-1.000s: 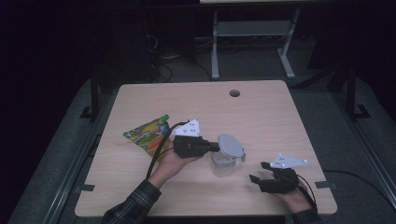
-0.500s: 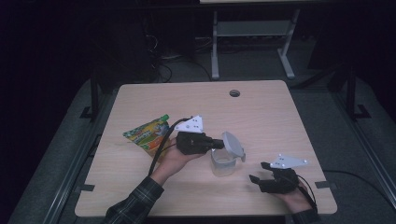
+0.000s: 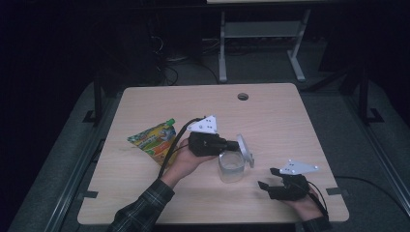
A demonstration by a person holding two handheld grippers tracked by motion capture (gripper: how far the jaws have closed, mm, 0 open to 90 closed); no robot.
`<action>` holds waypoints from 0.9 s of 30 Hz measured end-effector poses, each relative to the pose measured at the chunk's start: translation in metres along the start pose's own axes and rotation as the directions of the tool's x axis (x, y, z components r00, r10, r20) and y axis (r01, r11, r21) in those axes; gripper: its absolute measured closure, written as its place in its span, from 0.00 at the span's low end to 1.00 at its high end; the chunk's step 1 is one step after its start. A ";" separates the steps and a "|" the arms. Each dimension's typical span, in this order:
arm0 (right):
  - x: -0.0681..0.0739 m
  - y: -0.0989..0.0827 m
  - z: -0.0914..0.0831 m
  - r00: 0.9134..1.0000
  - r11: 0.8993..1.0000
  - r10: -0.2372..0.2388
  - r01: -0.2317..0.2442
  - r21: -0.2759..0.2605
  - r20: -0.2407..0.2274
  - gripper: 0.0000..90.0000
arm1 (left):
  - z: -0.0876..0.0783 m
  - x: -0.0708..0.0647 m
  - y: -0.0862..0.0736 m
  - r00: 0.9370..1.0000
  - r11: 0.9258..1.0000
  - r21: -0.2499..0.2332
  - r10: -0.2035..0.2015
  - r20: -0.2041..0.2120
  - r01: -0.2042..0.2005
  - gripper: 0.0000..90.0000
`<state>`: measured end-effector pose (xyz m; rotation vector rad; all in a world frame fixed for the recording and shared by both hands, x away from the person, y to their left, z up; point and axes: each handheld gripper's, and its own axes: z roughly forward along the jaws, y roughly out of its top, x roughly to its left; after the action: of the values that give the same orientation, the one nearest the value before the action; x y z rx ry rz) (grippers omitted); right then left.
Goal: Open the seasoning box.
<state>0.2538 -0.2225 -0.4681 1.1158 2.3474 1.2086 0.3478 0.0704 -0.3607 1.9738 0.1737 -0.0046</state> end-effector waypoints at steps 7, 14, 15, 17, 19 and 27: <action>0.000 0.000 0.000 1.000 1.000 0.003 -0.003 -0.002 -0.002 0.32 | 0.006 0.000 0.004 1.000 1.000 0.008 0.011 0.009 -0.011 1.00; 0.000 0.000 0.000 1.000 1.000 0.003 -0.003 -0.002 -0.002 0.32 | 0.008 0.001 0.004 1.000 1.000 0.003 0.002 0.010 -0.002 1.00; 0.000 0.000 0.000 1.000 1.000 0.003 -0.003 -0.002 -0.002 0.32 | 0.008 0.001 0.004 1.000 1.000 0.003 0.002 0.010 -0.002 1.00; 0.000 0.000 0.000 1.000 1.000 0.002 -0.002 -0.002 -0.002 0.32 | 0.007 0.001 0.004 1.000 1.000 0.011 0.009 0.010 -0.009 1.00; 0.001 0.000 0.000 1.000 1.000 0.005 -0.005 0.000 -0.003 0.32 | 0.005 0.000 0.004 1.000 1.000 0.015 0.003 0.009 -0.003 1.00; 0.001 0.000 0.000 1.000 1.000 0.004 -0.004 0.001 -0.004 0.32 | -0.003 -0.003 0.003 1.000 1.000 0.028 0.000 0.004 0.000 1.00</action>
<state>0.2535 -0.2216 -0.4683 1.1197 2.3504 1.2122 0.3449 0.0716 -0.3568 2.0019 0.1725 -0.0109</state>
